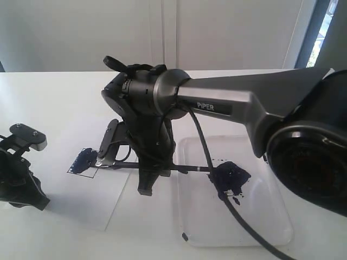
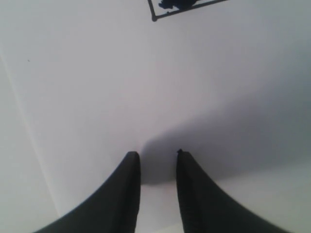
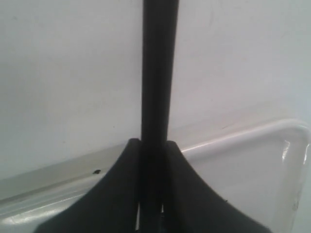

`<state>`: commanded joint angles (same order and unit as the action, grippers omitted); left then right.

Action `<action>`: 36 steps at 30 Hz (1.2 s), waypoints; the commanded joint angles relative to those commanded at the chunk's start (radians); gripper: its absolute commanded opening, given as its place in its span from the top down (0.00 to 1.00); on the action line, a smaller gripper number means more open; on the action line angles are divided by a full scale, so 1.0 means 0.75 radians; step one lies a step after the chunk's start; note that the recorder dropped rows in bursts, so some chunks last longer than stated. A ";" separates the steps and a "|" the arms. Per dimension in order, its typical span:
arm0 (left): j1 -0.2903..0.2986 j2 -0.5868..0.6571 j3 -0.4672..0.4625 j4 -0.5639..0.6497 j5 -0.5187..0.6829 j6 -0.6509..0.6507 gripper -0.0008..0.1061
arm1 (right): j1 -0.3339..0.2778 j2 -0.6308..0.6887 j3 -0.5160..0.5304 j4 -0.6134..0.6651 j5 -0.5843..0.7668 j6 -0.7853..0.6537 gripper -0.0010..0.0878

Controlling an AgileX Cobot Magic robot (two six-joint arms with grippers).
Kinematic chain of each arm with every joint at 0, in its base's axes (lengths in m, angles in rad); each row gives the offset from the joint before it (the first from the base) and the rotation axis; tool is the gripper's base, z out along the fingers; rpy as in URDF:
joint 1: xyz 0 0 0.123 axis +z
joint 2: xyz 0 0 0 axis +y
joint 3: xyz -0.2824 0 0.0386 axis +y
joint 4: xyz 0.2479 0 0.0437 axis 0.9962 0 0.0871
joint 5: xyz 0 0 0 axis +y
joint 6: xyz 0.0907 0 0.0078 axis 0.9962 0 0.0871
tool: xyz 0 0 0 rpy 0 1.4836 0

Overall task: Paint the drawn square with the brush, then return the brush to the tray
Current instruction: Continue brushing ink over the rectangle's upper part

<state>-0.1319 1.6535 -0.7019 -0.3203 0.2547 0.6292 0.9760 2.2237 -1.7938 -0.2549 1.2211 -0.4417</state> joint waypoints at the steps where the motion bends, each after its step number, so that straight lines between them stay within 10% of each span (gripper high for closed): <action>1: 0.000 0.000 0.000 0.000 0.000 0.000 0.68 | 0.000 -0.009 0.000 0.000 0.000 -0.003 0.99; 22: 0.000 -0.321 0.000 -0.082 0.052 -0.009 0.68 | 0.000 -0.028 0.000 -0.050 0.000 0.068 0.99; 36: -0.134 -0.148 0.005 -0.054 -0.004 0.029 0.65 | 0.000 -0.046 0.000 -0.120 0.000 0.117 0.99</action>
<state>-0.2327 1.5421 -0.6982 -0.3612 0.2513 0.6508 0.9760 2.1888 -1.7938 -0.3453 1.2211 -0.3541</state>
